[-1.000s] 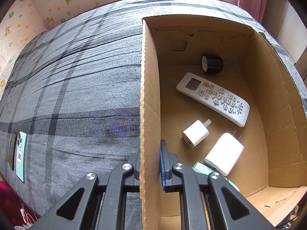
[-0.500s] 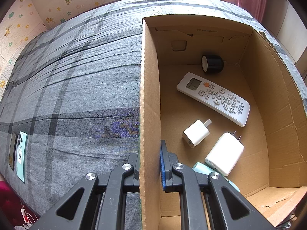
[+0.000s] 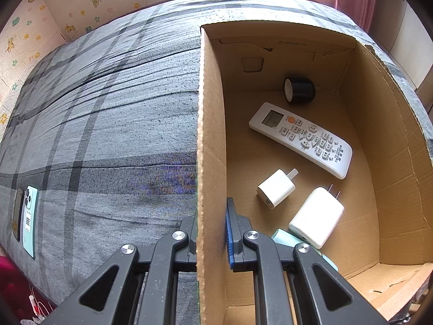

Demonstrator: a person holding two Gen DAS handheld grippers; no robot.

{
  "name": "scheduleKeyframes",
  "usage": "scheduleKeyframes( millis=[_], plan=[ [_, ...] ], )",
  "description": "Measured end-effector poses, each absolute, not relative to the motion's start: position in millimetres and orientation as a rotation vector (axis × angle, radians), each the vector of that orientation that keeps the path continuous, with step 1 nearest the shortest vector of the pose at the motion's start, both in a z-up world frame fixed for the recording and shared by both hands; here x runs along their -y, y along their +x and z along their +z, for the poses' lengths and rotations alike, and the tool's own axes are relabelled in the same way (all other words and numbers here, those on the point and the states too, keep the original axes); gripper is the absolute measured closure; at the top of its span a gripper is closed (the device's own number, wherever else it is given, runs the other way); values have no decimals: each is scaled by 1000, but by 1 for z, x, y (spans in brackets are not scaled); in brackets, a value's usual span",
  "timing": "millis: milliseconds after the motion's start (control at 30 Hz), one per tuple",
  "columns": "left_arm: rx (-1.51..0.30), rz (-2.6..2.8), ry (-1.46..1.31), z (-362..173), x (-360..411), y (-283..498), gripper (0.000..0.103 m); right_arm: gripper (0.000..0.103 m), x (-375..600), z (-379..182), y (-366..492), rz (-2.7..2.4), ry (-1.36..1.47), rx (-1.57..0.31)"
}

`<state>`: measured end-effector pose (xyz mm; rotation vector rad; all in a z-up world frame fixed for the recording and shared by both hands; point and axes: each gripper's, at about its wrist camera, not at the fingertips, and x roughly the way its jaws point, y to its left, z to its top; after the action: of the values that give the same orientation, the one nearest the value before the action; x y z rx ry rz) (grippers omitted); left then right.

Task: Organize rigid objects
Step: 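Grasp the key ring with the right gripper, then lift and carry the keys with the right gripper over the box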

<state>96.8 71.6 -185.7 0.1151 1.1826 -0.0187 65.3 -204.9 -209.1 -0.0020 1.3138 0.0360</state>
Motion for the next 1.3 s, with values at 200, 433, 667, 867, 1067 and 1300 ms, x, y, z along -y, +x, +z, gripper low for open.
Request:
scheduleKeyframes(
  millis=[200,433,667,867,1067,1300],
  plan=[
    [-1183,-18,115,-186,-71,97,90,82,211,-181,64,45,-21,-1265],
    [-1184,-17,116,-186,-71,97,90,82,205,-158,67,55,-27,-1215],
    [-1184,-19,116,-185,-71,98,90,82,202,-138,70,59,-43,-1182],
    [-1184,-19,116,-185,-71,98,90,82,200,-121,73,52,-60,-1156],
    [-1184,-19,116,-185,-71,98,90,82,199,-98,77,49,-64,-1125],
    [-1184,-19,116,-185,-71,98,90,82,191,-73,82,63,-88,-1085]
  ],
)
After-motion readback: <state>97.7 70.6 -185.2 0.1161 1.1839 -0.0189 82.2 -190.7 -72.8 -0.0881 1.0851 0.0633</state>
